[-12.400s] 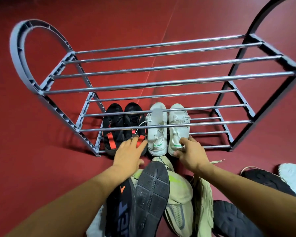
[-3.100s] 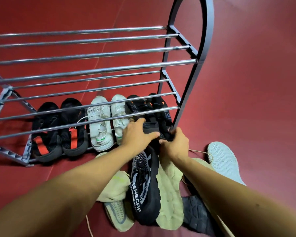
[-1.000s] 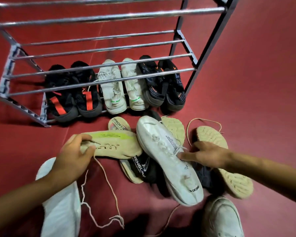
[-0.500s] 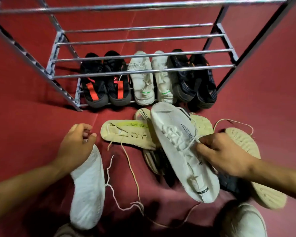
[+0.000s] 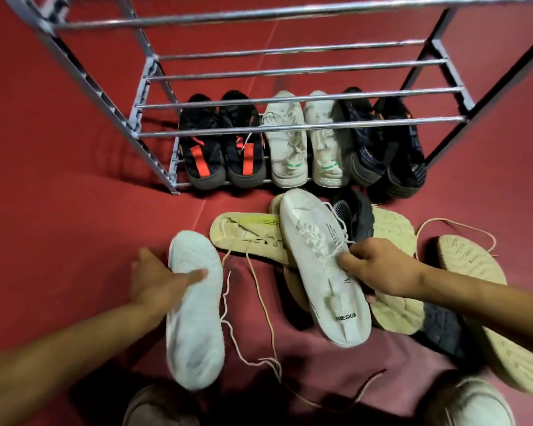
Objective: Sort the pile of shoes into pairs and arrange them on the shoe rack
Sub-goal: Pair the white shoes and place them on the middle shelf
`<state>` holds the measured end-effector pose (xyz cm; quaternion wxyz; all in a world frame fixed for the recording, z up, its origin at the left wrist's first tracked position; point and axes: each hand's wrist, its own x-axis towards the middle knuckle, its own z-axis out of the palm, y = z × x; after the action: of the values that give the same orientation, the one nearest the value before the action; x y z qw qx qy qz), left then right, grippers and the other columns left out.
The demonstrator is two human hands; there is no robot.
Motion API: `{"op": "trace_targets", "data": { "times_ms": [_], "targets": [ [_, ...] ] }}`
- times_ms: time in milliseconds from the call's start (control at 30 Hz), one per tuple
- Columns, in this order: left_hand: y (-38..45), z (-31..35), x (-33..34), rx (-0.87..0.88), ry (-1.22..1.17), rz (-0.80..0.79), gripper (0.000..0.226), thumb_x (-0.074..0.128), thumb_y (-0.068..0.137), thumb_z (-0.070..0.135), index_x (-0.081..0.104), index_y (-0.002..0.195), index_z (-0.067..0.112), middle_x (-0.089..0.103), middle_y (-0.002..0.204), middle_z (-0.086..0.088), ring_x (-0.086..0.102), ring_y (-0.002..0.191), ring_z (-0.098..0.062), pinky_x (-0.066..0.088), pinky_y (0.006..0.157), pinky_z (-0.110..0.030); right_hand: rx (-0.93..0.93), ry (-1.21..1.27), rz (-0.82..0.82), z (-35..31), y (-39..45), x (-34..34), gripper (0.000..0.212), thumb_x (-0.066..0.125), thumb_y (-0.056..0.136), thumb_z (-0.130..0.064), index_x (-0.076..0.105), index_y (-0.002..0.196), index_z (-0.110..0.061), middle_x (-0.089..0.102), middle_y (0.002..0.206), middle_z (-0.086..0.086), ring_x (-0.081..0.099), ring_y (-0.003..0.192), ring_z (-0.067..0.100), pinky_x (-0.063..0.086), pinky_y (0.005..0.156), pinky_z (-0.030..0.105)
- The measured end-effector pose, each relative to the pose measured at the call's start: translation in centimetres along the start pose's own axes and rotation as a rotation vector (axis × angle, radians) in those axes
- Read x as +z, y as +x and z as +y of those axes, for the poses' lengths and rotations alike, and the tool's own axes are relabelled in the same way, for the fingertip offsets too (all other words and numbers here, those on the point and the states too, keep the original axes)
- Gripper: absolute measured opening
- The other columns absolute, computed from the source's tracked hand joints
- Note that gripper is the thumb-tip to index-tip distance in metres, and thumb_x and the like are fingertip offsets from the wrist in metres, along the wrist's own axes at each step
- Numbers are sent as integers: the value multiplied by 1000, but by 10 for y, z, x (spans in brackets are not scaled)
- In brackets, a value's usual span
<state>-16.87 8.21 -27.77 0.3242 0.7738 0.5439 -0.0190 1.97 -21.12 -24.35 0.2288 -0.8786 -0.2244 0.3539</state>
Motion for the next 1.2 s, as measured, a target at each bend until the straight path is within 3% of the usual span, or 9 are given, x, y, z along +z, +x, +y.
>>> {"op": "trace_targets", "data": {
  "times_ms": [67, 167, 267, 367, 467, 533, 633, 767, 1200],
  "targets": [
    [-6, 20, -16, 113, -184, -16, 107, 87, 50, 63, 39, 135, 20, 61, 121, -9, 61, 110, -34, 51, 94, -49, 9, 39, -10, 1, -2, 2, 44, 50, 96, -32, 50, 60, -8, 61, 47, 10, 50, 43, 17, 39, 45, 14],
    [-50, 29, -11, 61, -556, -526, 85, 82, 58, 51, 46, 130, 26, 68, 113, -14, 71, 89, -42, 57, 77, -50, 34, 68, -34, -2, -3, 0, 46, 49, 97, -32, 53, 64, -1, 62, 48, 15, 50, 40, 17, 39, 44, 14],
    [-89, 8, 8, 85, -360, -872, 45, 71, 90, 22, 49, 130, 26, 75, 100, -14, 74, 77, -31, 60, 61, -41, 74, 91, -99, -6, -3, -4, 46, 50, 98, -32, 56, 74, 6, 63, 47, 16, 48, 37, 19, 39, 40, 19],
    [-76, -29, 16, 509, -81, -433, 21, 70, 88, 19, 61, 100, 34, 70, 74, 9, 65, 60, -6, 55, 60, -30, 79, 126, -130, -3, -2, -3, 47, 50, 97, -34, 57, 82, 10, 62, 48, 14, 51, 42, 24, 40, 40, 23],
    [-52, -38, 5, 323, -19, -127, 52, 88, 65, 41, 50, 99, 34, 59, 85, 12, 59, 74, -9, 49, 68, -28, 57, 158, -116, 0, -3, -1, 49, 50, 98, -37, 54, 74, 6, 59, 47, 12, 52, 39, 23, 41, 41, 24],
    [-41, -37, 6, 62, -29, -271, 73, 90, 53, 56, 49, 107, 28, 62, 103, 9, 63, 93, -14, 52, 82, -35, 52, 197, -114, 2, -4, 0, 44, 51, 98, -36, 51, 68, -4, 55, 47, 11, 52, 38, 23, 43, 43, 27],
    [-42, -32, 22, 39, -167, -555, 57, 86, 54, 54, 71, 102, 27, 77, 98, 8, 71, 95, -8, 55, 93, -41, 57, 201, -134, 0, -3, 0, 42, 53, 97, -34, 54, 66, -7, 56, 45, 11, 50, 37, 23, 42, 44, 28],
    [-50, -32, 52, 50, -284, -432, 74, 89, 54, 47, 60, 117, 21, 72, 109, 5, 68, 104, -9, 54, 95, -38, 47, 214, -120, -1, -4, 0, 42, 54, 98, -31, 55, 66, -4, 56, 43, 10, 50, 34, 20, 41, 42, 26],
    [-91, 11, -37, 210, -516, -282, 26, 76, 83, 12, 73, 106, 24, 79, 98, 6, 74, 92, -12, 56, 78, -32, -267, 70, 61, -19, -31, -2, 42, 52, 98, -27, 46, 66, 0, 44, 49, -3, 40, 46, 8, 39, 48, 27]
  ]
}}
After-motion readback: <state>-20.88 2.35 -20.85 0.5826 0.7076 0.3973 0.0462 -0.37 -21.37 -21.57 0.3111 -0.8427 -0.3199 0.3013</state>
